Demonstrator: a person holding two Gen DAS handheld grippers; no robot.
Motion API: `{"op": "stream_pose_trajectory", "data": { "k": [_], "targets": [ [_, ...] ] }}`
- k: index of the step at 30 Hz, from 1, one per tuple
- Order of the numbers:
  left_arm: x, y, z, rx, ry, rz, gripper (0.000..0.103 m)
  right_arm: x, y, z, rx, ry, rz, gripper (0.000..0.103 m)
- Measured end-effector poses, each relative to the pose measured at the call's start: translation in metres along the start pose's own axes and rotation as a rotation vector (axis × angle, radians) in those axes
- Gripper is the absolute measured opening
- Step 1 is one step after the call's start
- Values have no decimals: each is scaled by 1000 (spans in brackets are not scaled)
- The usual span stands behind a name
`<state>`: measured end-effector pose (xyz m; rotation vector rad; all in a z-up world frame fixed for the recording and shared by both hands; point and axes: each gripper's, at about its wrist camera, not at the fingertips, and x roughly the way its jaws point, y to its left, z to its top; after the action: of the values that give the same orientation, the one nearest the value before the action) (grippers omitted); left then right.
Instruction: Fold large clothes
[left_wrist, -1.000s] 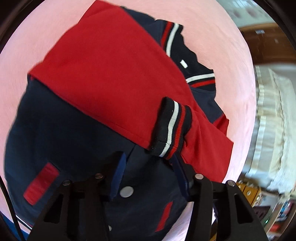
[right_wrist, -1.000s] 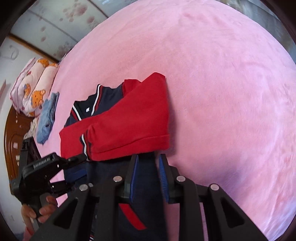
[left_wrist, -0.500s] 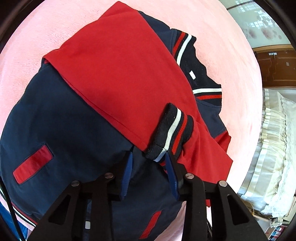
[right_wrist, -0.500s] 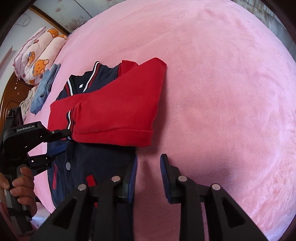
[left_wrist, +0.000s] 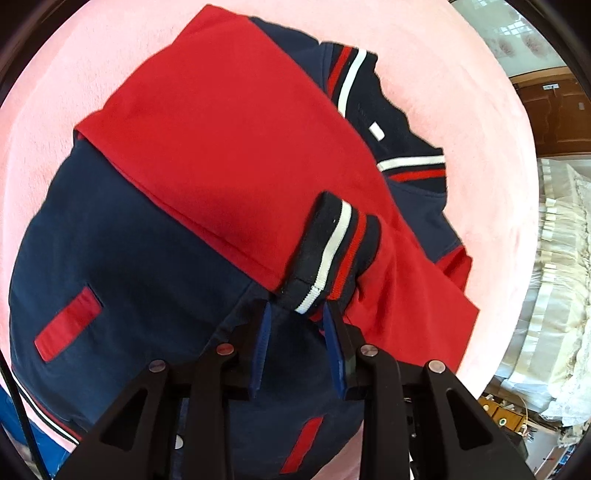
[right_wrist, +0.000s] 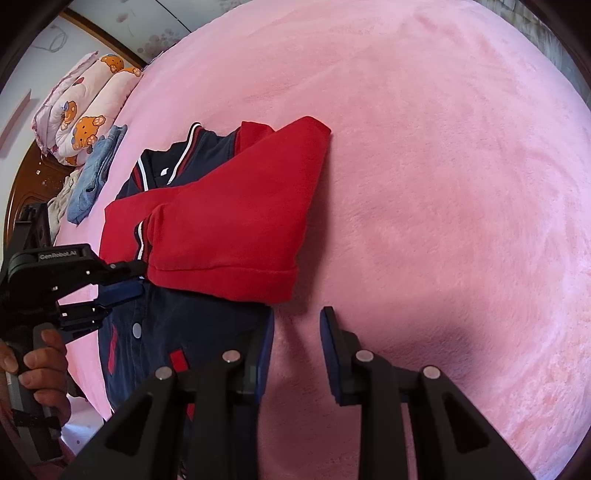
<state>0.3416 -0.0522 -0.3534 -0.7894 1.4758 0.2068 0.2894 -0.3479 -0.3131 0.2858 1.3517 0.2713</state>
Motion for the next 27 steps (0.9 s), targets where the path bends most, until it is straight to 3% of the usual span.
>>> {"op": "stream_pose_trajectory", "data": {
  "k": [5,8,11,17,27],
  "targets": [
    [0,-1,-4,12,-54,-2,23,2,-4,1,4,-1,6,25],
    [-3,-4,-4,37,-97,26,10,3,-4,2,7,-4,15,25],
    [-12,-8,-5,47,-145,31,7,6,-3,3,13,-8,24,25],
    [-45,-21,-3,84,-262,13,6,15,2,9,14,-34,32,25],
    [-109,-43,36,135,-489,18,6,26,24,23,-54,-88,7,25]
  ]
}}
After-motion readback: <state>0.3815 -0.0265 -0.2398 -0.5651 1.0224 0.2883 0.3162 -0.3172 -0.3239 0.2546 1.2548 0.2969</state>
